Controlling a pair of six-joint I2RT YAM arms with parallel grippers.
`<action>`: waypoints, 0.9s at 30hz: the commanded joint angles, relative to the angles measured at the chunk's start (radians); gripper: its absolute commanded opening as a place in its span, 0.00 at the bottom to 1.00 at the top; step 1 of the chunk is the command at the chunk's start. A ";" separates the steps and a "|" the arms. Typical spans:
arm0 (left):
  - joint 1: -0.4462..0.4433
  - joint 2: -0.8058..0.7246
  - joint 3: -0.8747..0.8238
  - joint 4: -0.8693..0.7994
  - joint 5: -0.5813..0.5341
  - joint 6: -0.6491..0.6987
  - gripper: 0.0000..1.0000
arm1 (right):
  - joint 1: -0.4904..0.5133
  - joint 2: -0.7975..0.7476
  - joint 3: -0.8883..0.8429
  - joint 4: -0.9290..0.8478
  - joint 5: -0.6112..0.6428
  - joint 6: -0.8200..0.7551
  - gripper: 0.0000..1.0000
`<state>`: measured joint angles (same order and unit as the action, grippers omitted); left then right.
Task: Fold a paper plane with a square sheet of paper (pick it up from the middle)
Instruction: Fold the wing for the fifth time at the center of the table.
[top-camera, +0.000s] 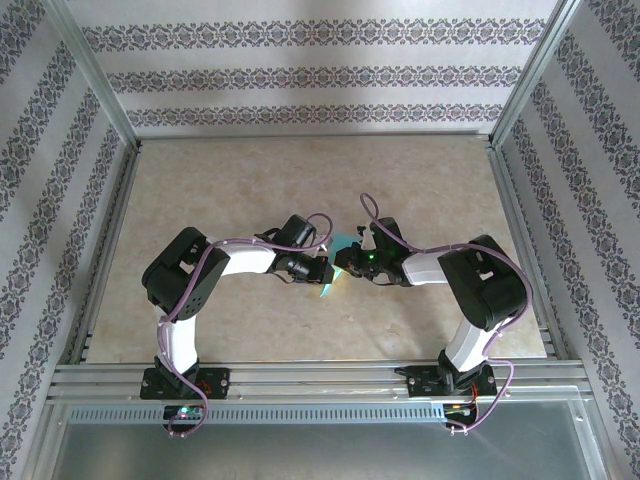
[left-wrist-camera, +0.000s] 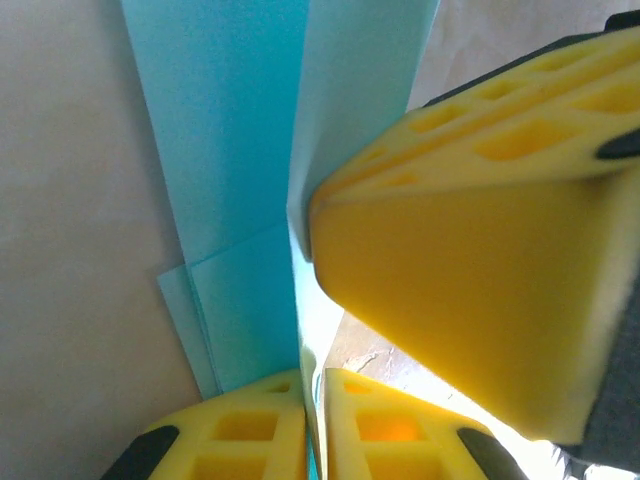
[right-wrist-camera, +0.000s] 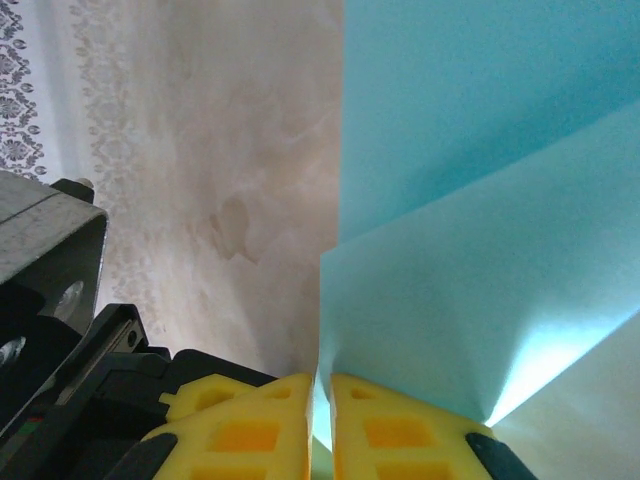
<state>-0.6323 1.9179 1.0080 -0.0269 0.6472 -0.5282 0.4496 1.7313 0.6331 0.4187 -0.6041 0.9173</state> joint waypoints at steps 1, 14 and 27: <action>0.026 0.032 -0.047 -0.043 -0.087 -0.005 0.10 | -0.007 -0.024 0.008 0.031 -0.023 -0.004 0.14; 0.036 0.045 -0.066 -0.013 -0.079 -0.033 0.05 | -0.041 -0.087 -0.057 -0.011 -0.012 -0.056 0.16; 0.037 0.044 -0.074 -0.010 -0.076 -0.036 0.06 | -0.016 0.020 0.008 0.000 -0.065 -0.058 0.16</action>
<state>-0.6193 1.9167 0.9771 0.0288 0.6701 -0.5594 0.4232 1.7340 0.6144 0.4088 -0.6376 0.8829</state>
